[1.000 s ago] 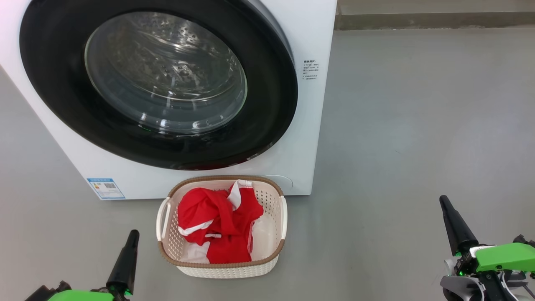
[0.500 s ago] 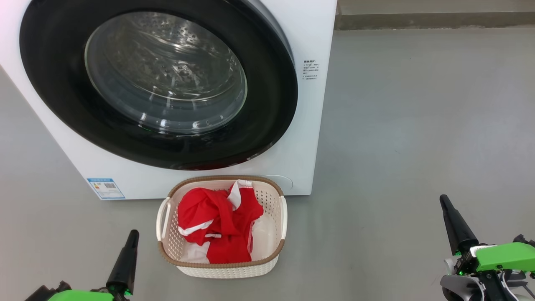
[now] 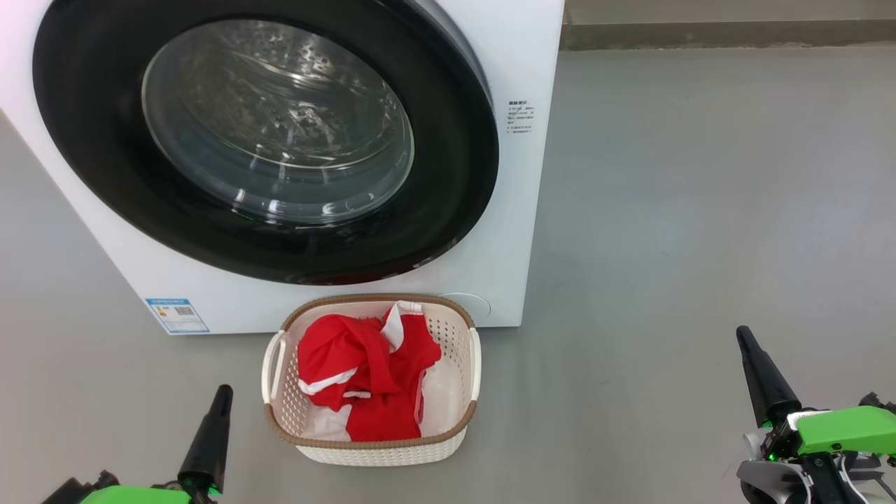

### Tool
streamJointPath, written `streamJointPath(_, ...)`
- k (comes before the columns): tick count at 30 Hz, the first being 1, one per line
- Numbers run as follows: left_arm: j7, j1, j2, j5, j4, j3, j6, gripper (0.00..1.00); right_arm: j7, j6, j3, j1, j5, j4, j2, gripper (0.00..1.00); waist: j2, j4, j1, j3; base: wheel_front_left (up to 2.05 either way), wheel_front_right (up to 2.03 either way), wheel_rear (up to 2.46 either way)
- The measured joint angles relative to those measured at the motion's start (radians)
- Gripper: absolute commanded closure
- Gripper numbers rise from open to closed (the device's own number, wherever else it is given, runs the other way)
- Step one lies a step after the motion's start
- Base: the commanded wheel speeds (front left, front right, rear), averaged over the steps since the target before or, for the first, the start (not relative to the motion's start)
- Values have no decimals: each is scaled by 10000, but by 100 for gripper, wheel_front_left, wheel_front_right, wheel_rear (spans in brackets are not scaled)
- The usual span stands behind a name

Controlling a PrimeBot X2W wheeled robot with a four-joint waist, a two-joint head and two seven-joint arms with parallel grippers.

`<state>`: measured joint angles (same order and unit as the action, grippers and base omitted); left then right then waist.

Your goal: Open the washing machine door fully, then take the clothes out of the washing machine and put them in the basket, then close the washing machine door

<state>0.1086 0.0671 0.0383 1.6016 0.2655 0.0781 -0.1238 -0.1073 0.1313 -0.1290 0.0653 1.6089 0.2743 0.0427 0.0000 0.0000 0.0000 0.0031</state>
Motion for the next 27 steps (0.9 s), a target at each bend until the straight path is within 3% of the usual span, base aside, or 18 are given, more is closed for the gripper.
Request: streamJointPath(27,0,0,0,0,0,2,0,100,0,-2,-12,0,0,0,-4,100,0,0,0,0,0,0,0)
